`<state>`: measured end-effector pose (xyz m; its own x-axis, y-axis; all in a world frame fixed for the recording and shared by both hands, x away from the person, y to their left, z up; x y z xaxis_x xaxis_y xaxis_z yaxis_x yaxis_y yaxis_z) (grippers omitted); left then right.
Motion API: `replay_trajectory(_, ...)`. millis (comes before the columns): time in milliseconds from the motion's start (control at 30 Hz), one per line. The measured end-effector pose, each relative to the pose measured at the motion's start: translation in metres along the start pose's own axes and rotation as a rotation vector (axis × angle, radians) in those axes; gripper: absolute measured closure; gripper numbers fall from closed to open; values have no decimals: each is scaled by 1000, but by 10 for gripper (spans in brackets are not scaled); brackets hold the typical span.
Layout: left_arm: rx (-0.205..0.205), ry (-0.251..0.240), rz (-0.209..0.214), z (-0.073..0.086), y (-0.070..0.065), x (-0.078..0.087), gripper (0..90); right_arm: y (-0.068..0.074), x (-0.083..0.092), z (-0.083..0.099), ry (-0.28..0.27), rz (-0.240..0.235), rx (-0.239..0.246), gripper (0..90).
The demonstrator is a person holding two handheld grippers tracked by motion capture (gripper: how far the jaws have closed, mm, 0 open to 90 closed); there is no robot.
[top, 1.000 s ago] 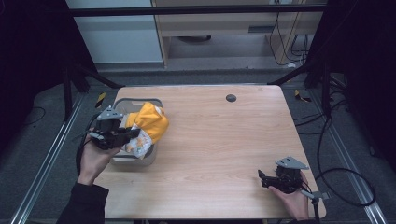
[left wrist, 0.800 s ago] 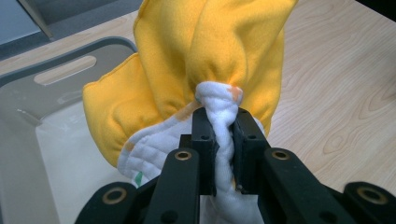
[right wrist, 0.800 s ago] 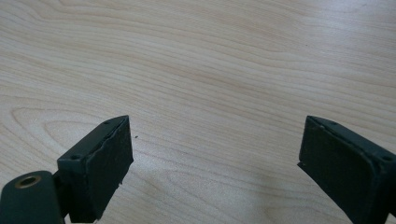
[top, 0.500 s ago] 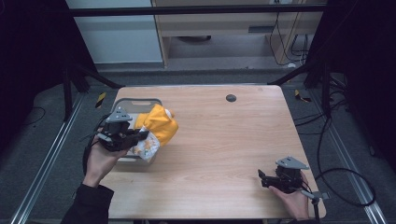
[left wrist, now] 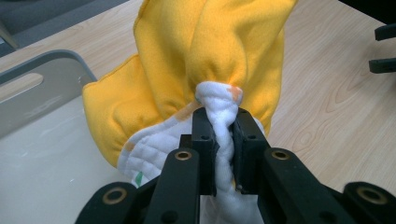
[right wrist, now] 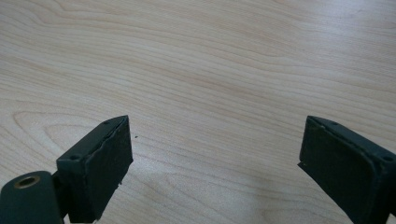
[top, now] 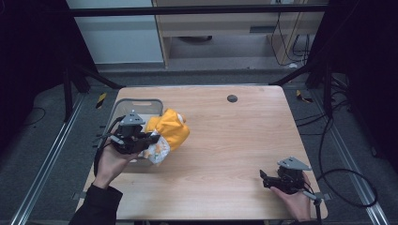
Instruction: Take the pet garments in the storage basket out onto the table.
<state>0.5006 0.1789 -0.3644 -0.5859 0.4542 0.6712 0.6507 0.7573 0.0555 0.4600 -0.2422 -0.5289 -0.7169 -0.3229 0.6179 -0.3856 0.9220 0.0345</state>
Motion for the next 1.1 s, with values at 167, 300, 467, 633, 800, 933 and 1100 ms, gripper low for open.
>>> replay_trajectory(167, -10, 0, 13, -3, -8, -5, 810, 0, 0, 0, -1, -2, 2, 93)
replay_trajectory(300, -17, 4, 24, -4, -13, -9, 810, -1, 0, 0, -2, 3, 5, 94)
replay_trajectory(467, -28, 4, 44, -7, -21, -16, 810, -1, 0, 0, -4, 1, 5, 92)
replay_trajectory(633, -40, 13, 55, -7, -27, -23, 810, -1, 0, 0, -6, 2, 5, 92)
replay_trajectory(800, -50, 25, 68, -6, -33, -30, 810, -1, 0, -1, -7, 3, 5, 92)
replay_trajectory(933, -51, 28, 80, -5, -37, -34, 810, -1, 0, -1, -8, 4, 7, 92)
replay_trajectory(1100, -61, 33, 93, -4, -43, -41, 810, -1, 0, -1, -9, 4, 6, 92)
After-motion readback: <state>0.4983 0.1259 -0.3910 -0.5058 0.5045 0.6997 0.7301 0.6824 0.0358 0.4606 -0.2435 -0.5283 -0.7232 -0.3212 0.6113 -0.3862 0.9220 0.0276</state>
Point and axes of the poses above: each handheld gripper's, and its own axes: x roughly backward along the jaws, z roughly out of its underside, y roughly to its left, the point moved 6 cm from there along -x, roughly forward along the jaws, and after that the axes turned 5 degrees about -z, right-handed, at the moved point
